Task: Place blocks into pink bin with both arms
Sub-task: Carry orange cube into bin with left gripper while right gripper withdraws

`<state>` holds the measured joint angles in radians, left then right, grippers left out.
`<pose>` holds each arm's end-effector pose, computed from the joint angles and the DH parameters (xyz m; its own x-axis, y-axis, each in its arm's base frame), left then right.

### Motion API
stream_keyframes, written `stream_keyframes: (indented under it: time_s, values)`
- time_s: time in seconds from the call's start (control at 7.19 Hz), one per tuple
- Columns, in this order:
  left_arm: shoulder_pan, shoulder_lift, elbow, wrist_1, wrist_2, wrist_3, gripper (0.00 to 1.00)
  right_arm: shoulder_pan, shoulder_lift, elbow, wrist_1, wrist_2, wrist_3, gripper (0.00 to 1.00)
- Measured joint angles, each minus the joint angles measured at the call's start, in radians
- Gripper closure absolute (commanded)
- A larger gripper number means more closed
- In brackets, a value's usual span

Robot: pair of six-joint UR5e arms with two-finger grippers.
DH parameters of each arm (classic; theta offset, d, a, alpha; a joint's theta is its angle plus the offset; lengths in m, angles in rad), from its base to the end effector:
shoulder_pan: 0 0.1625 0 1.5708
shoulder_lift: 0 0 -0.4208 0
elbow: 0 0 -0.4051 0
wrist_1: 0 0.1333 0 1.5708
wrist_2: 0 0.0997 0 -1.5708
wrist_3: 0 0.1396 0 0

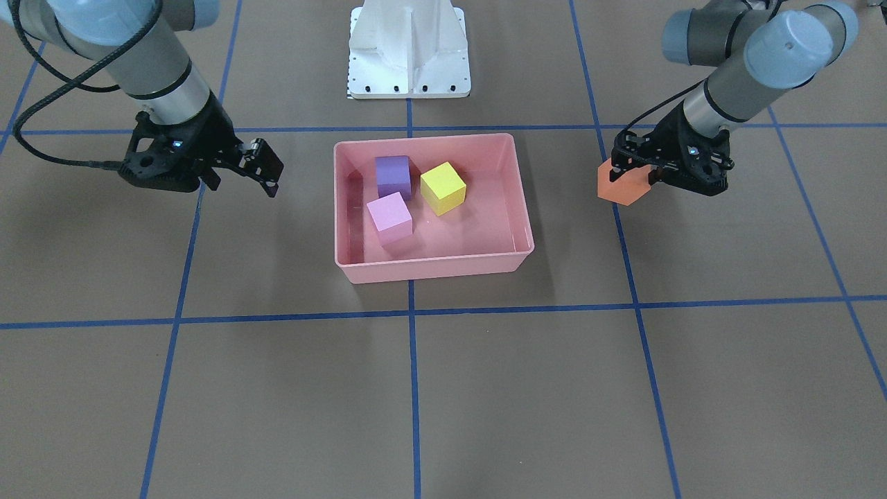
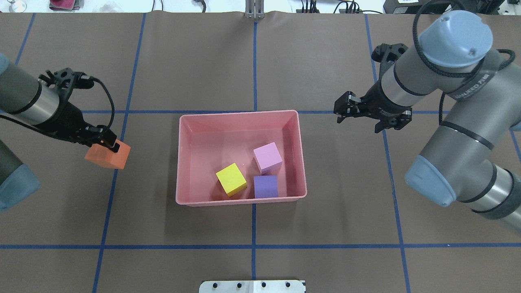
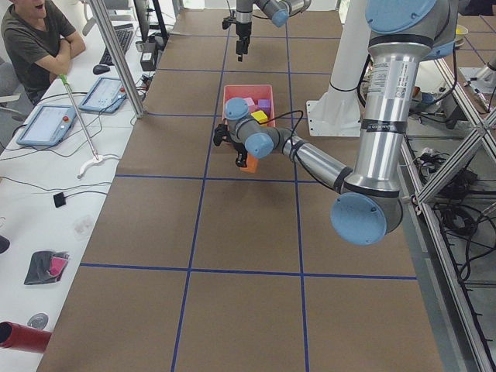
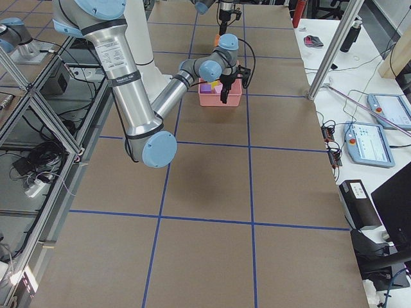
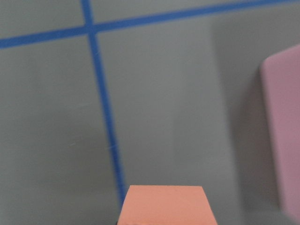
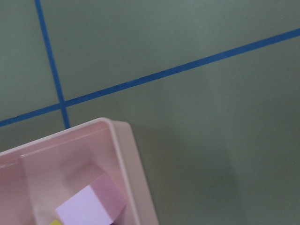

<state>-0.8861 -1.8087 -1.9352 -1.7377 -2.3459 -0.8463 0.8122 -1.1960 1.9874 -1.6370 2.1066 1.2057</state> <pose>0.3354 -0.4671 0.3442 0.5030 0.1326 -0.8541 -0.1173 0.9895 0.0845 -0.3629 -0.4731 0.2896 0.6205 0.2084 0.7560 -0.1816 0.9760 -0.1201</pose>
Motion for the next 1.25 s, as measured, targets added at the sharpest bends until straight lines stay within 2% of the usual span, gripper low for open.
stream_keyframes:
  time_s: [0.28, 0.56, 0.7, 0.83, 0.97, 1.25]
  values:
    - [-0.002, -0.227, 0.036, 0.128, -0.028, -0.184, 0.86, 0.039, -0.056, 0.000, 0.003, -0.001, -0.081, 0.00]
    - [0.094, -0.348, 0.114, 0.146, 0.075, -0.299, 0.82, 0.049, -0.071, -0.012, 0.005, -0.008, -0.096, 0.00]
    - [0.134, -0.372, 0.150, 0.146, 0.122, -0.320, 0.74, 0.049, -0.071, -0.019, 0.007, -0.010, -0.098, 0.00]
    - [0.163, -0.385, 0.186, 0.135, 0.158, -0.328, 0.61, 0.049, -0.072, -0.025, 0.009, -0.011, -0.098, 0.00]
    - [0.189, -0.392, 0.222, 0.114, 0.197, -0.332, 0.01, 0.048, -0.072, -0.030, 0.009, -0.011, -0.098, 0.00]
    - [0.215, -0.395, 0.253, 0.096, 0.234, -0.333, 0.00, 0.046, -0.070, -0.037, 0.009, -0.011, -0.097, 0.00]
